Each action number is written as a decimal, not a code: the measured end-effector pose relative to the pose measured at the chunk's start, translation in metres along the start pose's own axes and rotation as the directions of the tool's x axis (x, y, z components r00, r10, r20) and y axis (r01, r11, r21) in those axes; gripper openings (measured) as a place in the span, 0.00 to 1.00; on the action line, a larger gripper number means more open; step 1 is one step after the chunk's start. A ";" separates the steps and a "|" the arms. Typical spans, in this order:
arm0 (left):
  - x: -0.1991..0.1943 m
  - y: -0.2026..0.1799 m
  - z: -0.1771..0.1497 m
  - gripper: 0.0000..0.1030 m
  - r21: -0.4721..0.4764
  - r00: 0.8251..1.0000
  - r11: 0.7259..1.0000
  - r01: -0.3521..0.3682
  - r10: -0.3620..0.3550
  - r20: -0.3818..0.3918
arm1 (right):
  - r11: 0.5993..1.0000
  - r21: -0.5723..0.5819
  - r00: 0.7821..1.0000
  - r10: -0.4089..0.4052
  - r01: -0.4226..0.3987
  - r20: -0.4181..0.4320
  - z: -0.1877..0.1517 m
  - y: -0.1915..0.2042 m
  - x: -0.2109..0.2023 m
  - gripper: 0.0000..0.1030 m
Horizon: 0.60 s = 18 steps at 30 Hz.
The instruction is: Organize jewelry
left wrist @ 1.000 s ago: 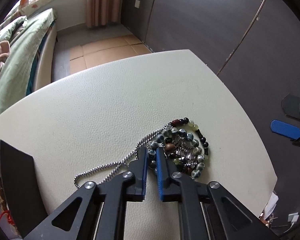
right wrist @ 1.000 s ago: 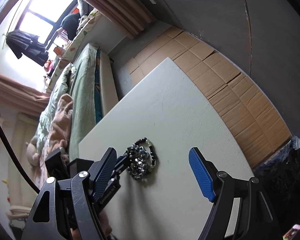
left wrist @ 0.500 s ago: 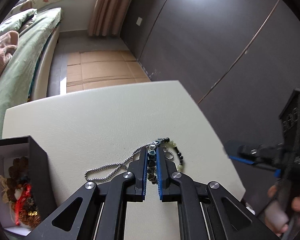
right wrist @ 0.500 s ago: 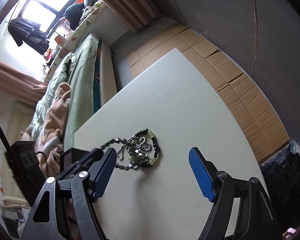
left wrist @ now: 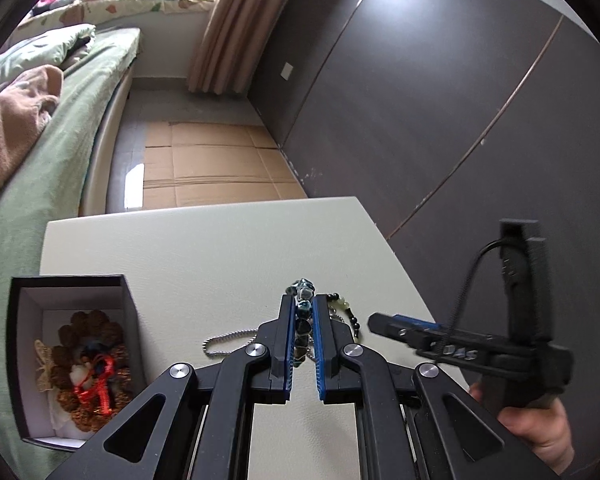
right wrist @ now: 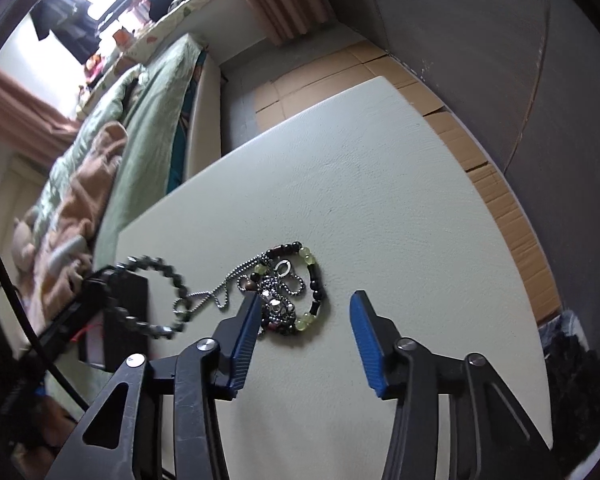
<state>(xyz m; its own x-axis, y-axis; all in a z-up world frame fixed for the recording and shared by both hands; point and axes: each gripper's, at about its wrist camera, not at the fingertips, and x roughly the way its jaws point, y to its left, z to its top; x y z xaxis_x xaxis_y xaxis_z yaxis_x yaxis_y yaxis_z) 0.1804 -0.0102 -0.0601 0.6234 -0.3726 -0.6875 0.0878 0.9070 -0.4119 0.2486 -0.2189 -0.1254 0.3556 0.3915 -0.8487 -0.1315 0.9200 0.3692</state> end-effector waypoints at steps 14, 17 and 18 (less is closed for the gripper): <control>-0.036 0.016 -0.002 0.08 -0.025 0.998 1.000 0.001 0.000 0.055 | 0.975 -0.116 0.981 -0.193 0.190 -0.016 -0.001 0.017 0.030 0.23; -0.040 0.019 -0.002 0.08 -0.033 0.998 0.999 -0.004 0.006 0.060 | 0.958 -0.174 0.973 -0.232 0.228 0.000 -0.005 0.026 0.032 0.09; -0.041 0.020 -0.002 0.08 -0.036 0.998 0.999 -0.005 0.007 0.063 | 0.959 -0.182 0.975 -0.221 0.217 -0.003 -0.005 0.029 0.031 0.09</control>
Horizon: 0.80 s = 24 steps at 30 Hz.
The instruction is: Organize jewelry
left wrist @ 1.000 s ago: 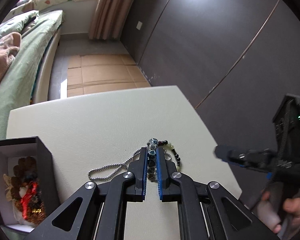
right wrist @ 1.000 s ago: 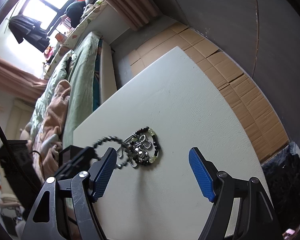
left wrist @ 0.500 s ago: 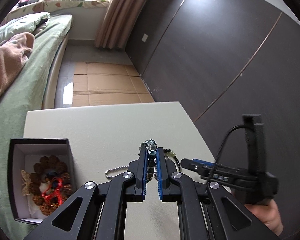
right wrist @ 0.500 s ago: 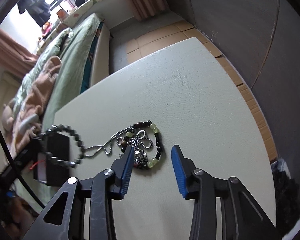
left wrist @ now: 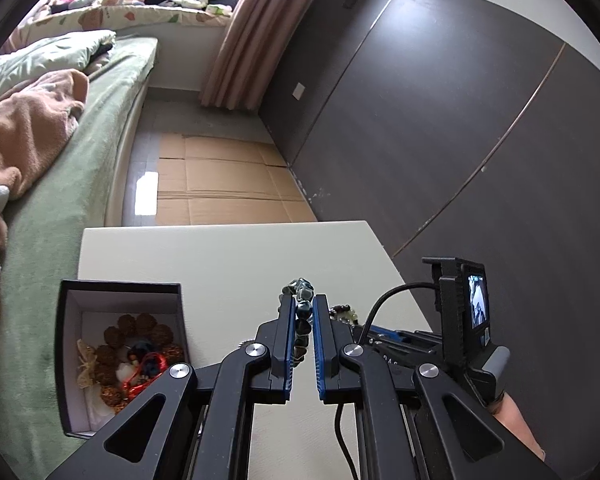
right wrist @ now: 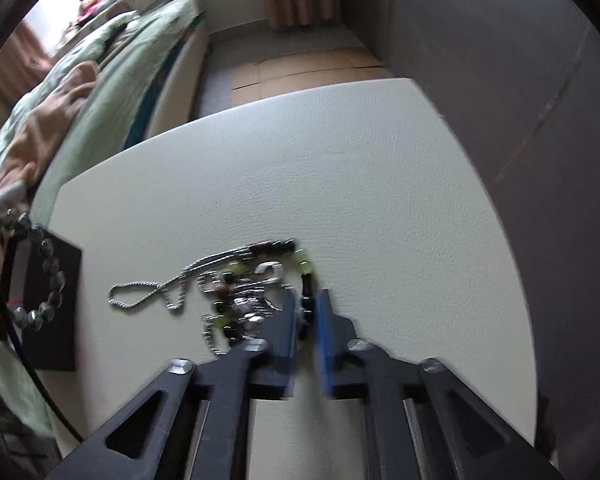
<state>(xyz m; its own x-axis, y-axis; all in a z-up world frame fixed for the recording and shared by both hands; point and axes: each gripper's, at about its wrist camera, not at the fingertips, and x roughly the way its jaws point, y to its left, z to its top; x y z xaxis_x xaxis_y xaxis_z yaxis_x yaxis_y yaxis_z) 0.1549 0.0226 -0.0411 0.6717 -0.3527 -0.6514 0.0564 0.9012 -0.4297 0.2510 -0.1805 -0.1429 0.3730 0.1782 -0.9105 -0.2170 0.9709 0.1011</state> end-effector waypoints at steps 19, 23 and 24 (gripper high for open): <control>-0.043 0.039 -0.001 0.08 -0.070 0.995 0.995 -0.065 0.070 0.064 | 0.971 0.014 0.947 0.229 -0.238 0.226 -0.011 -0.001 -0.095 0.09; -0.043 0.049 -0.002 0.08 -0.083 0.994 0.992 -0.090 0.094 0.054 | 0.961 0.007 0.924 0.263 -0.275 0.278 -0.002 0.008 -0.115 0.09; -0.042 0.051 -0.002 0.08 -0.087 0.994 0.992 -0.096 0.101 0.051 | 0.959 0.004 0.919 0.269 -0.282 0.287 -0.002 0.010 -0.119 0.09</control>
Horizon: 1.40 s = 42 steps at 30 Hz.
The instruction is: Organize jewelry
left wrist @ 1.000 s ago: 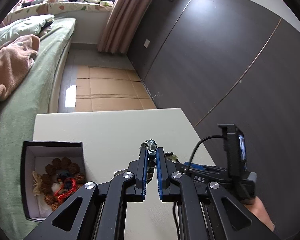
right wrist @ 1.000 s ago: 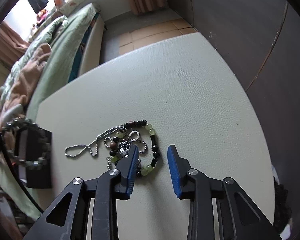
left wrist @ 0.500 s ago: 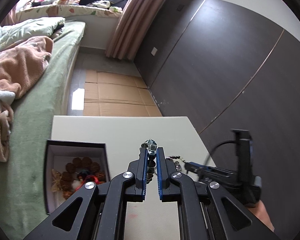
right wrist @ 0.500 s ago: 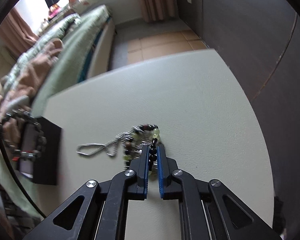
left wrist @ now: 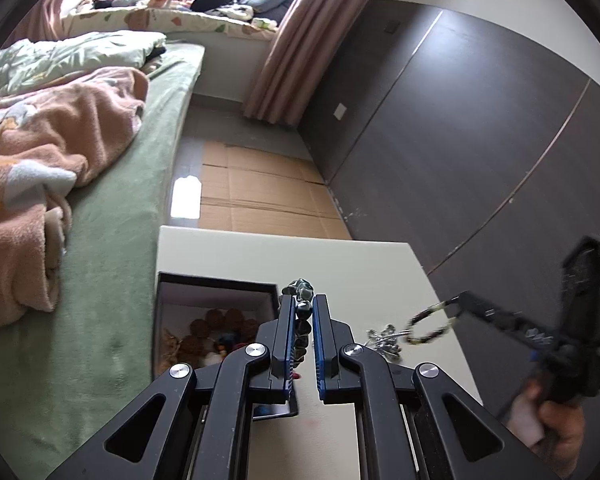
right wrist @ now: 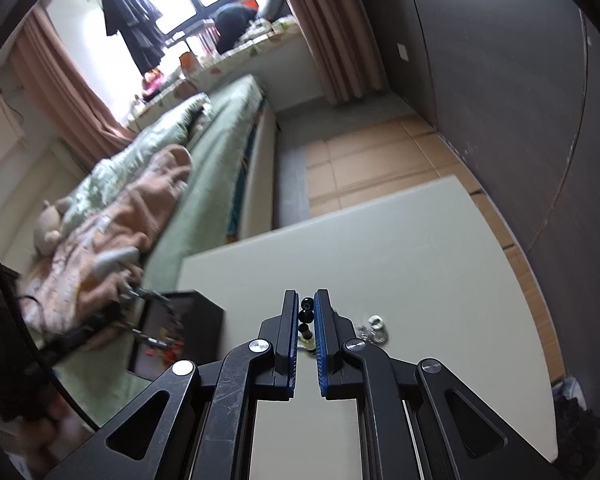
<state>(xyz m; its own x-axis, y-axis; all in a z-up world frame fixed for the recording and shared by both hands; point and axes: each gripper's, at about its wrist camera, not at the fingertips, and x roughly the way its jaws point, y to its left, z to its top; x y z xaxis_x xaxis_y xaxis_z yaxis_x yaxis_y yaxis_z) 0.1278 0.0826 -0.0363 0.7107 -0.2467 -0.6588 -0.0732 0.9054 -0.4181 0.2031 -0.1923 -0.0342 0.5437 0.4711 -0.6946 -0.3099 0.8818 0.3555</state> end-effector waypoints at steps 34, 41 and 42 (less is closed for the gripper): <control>-0.036 0.057 0.016 0.68 -0.202 0.997 0.979 -0.005 0.019 0.069 | 0.976 -0.216 0.967 0.044 0.012 0.251 0.069 0.139 -0.128 0.09; -0.051 0.065 0.019 0.69 -0.219 0.991 0.976 0.013 0.016 0.130 | 0.962 -0.271 0.958 0.034 0.047 0.285 0.079 0.170 -0.152 0.09; -0.054 0.067 0.020 0.69 -0.226 0.990 0.974 0.016 0.015 0.138 | 0.960 -0.276 0.959 0.036 0.045 0.282 0.079 0.173 -0.151 0.09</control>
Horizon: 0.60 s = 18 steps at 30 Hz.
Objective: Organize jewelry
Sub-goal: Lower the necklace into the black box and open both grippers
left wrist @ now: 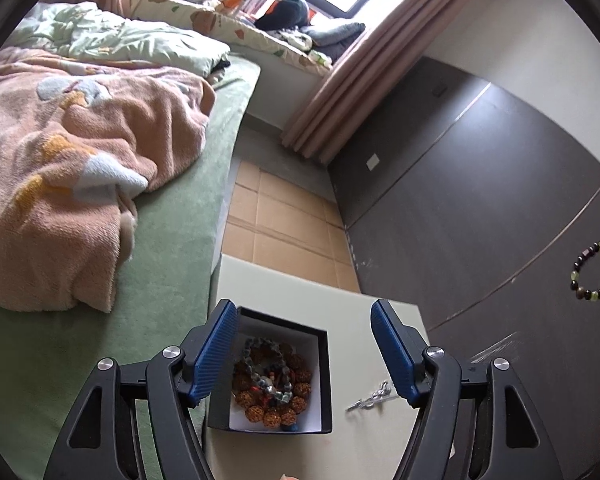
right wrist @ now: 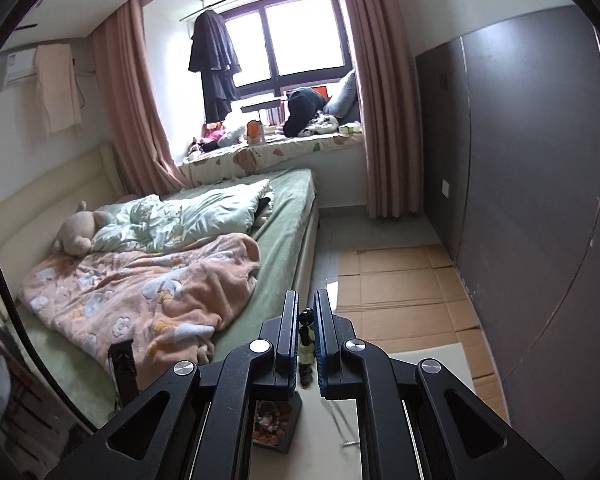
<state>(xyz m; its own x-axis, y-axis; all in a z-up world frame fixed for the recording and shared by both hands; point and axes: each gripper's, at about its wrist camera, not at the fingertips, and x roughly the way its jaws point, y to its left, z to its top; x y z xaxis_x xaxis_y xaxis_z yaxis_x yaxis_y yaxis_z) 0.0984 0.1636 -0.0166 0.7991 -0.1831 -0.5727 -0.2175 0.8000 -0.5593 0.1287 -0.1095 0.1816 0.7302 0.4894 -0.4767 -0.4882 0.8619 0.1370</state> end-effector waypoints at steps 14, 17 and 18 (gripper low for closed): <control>-0.024 0.027 0.007 0.90 -0.010 0.997 0.998 -0.055 0.056 0.045 | 0.993 0.013 0.973 0.113 -0.113 -0.202 -0.062 0.036 0.096 0.09; -0.027 0.037 0.009 0.90 -0.019 0.996 0.997 -0.079 0.080 0.049 | 0.991 0.030 0.958 0.133 -0.130 -0.254 -0.082 0.039 0.124 0.09; -0.027 0.040 0.010 0.90 -0.024 0.995 0.996 -0.086 0.087 0.050 | 0.990 0.035 0.952 0.140 -0.135 -0.273 -0.089 0.040 0.133 0.09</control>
<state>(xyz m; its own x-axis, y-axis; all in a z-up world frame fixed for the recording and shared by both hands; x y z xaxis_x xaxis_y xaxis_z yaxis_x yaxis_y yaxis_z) 0.0733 0.2063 -0.0173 0.8040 -0.0836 -0.5887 -0.2990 0.7990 -0.5218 0.1643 -0.0219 0.0462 0.4966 0.5499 -0.6715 -0.5651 0.7921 0.2307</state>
